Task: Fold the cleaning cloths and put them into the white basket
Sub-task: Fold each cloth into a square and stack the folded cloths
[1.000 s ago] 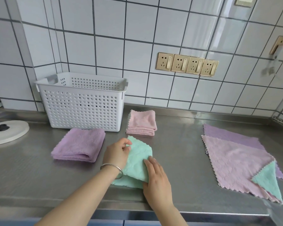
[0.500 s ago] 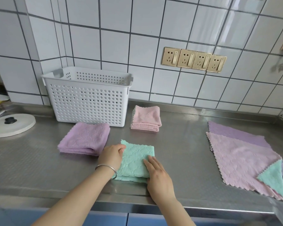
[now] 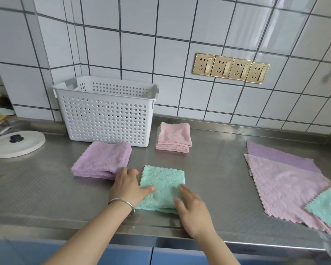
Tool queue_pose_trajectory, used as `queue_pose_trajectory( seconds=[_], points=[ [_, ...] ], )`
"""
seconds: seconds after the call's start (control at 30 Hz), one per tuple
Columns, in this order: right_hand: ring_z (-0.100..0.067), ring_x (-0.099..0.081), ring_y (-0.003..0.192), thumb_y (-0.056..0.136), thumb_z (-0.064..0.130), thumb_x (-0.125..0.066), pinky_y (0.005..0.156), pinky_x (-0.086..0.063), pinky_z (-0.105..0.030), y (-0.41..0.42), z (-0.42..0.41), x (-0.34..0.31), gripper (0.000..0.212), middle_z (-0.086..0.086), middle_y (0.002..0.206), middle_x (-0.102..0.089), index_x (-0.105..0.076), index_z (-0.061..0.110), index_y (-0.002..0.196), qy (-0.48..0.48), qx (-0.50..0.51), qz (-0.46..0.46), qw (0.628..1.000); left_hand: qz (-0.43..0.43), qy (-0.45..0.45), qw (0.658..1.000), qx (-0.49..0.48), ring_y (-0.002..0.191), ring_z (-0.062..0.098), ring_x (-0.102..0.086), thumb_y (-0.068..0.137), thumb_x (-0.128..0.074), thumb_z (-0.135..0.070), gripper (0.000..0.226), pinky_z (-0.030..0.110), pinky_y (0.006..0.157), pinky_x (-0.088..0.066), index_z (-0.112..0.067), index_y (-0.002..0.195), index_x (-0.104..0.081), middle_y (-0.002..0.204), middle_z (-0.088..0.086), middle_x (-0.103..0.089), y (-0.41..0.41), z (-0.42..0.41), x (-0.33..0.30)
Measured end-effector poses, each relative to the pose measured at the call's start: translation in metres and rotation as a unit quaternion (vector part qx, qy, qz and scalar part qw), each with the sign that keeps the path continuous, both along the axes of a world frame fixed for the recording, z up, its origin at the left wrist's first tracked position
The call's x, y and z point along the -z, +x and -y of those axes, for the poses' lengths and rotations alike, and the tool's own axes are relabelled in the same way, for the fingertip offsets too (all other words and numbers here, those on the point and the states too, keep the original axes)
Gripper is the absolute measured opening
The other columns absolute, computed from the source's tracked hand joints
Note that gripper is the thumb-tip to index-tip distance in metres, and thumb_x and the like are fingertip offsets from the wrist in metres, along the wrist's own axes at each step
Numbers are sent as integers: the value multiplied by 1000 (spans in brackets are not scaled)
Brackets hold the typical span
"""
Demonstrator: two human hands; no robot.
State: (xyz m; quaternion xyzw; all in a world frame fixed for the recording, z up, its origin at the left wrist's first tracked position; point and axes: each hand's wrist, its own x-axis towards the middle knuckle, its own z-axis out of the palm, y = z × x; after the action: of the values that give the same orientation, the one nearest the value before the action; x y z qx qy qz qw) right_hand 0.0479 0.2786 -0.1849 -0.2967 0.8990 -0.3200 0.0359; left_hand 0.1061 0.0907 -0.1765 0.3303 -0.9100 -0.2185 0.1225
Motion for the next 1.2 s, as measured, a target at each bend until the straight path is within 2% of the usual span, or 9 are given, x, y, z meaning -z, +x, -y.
queue_pose_trajectory(
  seconds=[0.1, 0.2, 0.4, 0.5, 0.63, 0.77, 0.9, 1.07, 1.2],
  points=[
    [-19, -41, 118, 92, 34, -47, 97, -36, -28, -9, 3, -4, 41, -2, 129, -50, -53, 15, 128, 20, 132, -9, 991, 80, -21, 996, -16, 120, 26, -37, 62, -58, -75, 78, 33, 103, -39, -14, 112, -58, 122, 5, -42, 4, -3, 1],
    [-22, -42, 109, 88, 36, -48, 91, -38, -31, -12, 12, -8, 35, -3, 116, -52, -60, 15, 113, 72, 159, 35, 984, 93, -27, 995, 3, 117, 26, -40, 72, -55, -68, 67, 33, 101, -39, -12, 109, -60, 121, 5, -47, 2, -9, 4],
    [-17, -50, 73, 85, 20, -56, 59, -38, -25, -18, 24, -13, 12, 4, 79, -52, -51, 13, 93, -89, 140, 132, 977, -54, 47, 997, -18, 93, 35, -60, 86, -56, -41, 31, 34, 67, -40, -14, 89, -42, 84, 8, -56, -4, -23, -7],
    [-10, -49, 65, 85, 19, -59, 49, -38, -13, -35, 29, -19, 9, 3, 77, -54, -52, 14, 88, -198, 156, 171, 953, -160, 145, 976, -35, 101, 32, -58, 88, -56, -31, 26, 30, 72, -38, -13, 103, -46, 100, 8, -60, -26, -20, -21],
    [-16, -56, 75, 85, 17, -60, 57, -40, -18, -90, 52, -42, 15, 4, 79, -58, -48, 22, 77, -283, 178, 171, 927, -247, 213, 945, 19, 120, 21, -51, 86, -60, -24, 61, 25, 90, -37, -30, 139, -30, 124, -2, -53, -76, -6, -48],
    [-18, -56, 82, 86, 18, -59, 63, -40, -26, -163, 81, -74, 10, 11, 76, -54, -51, 15, 92, -301, 182, 137, 926, -191, 114, 970, 95, 134, 18, -39, 90, -54, -20, 52, 21, 106, -27, -28, 140, -38, 146, 0, -42, -144, 19, -69],
    [-19, -53, 83, 88, 20, -57, 71, -38, -26, -215, 103, -82, 28, 3, 86, -54, -50, 13, 114, -283, 180, 125, 934, -143, 92, 982, 87, 131, 24, -42, 89, -56, -23, 53, 27, 109, -30, -21, 139, -40, 143, 10, -45, -206, 48, -71],
    [-21, -50, 78, 88, 16, -54, 70, -44, -31, -243, 121, -55, 36, 7, 73, -50, -44, 11, 122, -225, 189, 124, 948, -53, 73, 995, 53, 128, 29, -44, 87, -59, -30, 57, 35, 108, -37, -21, 140, -40, 140, 14, -44, -238, 67, -42],
    [-23, -51, 84, 89, 12, -50, 71, -38, -28, -248, 124, -41, 40, -9, 101, -62, -41, 13, 128, -188, 174, 100, 962, -61, 71, 994, 51, 128, 28, -44, 87, -59, -29, 56, 31, 107, -34, -20, 140, -40, 140, 14, -42, -243, 71, -30]
  ],
)
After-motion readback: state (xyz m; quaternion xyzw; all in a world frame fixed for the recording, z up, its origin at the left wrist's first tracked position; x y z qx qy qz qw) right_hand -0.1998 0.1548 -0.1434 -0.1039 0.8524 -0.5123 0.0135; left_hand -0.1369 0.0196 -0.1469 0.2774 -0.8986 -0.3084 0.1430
